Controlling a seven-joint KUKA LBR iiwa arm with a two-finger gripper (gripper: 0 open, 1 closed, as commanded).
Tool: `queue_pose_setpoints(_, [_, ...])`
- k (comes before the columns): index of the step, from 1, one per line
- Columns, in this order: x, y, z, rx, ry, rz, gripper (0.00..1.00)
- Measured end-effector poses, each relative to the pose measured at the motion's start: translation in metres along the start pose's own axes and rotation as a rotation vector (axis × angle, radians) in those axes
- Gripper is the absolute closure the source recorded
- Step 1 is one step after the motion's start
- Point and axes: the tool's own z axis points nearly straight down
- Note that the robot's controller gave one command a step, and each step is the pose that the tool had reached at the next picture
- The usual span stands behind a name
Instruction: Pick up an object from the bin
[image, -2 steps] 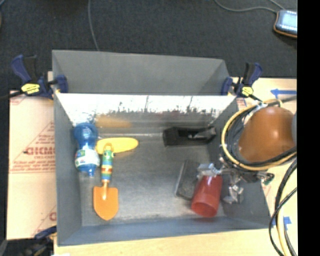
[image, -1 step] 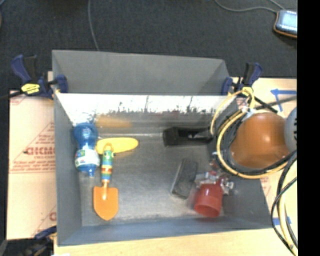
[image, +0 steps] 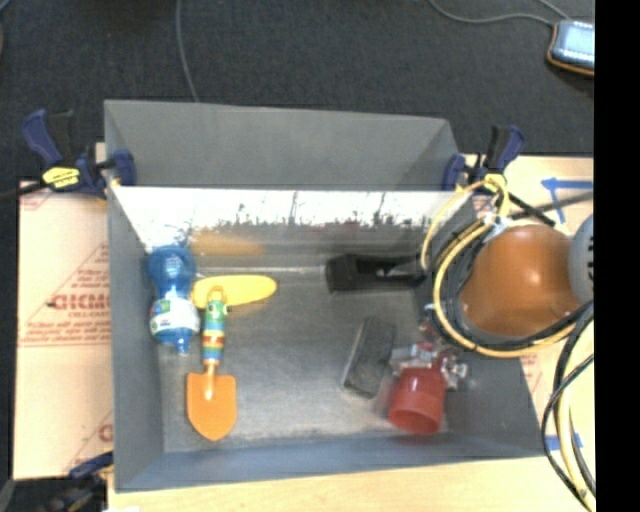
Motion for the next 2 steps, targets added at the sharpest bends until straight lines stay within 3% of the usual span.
queue_pose_setpoints(1, [0.002, 0.001, -0.015, -0.008, 0.006, 0.000, 1.00])
queue_pose_setpoints(2, [0.001, -0.004, -0.050, 0.001, 0.003, 0.004, 1.00])
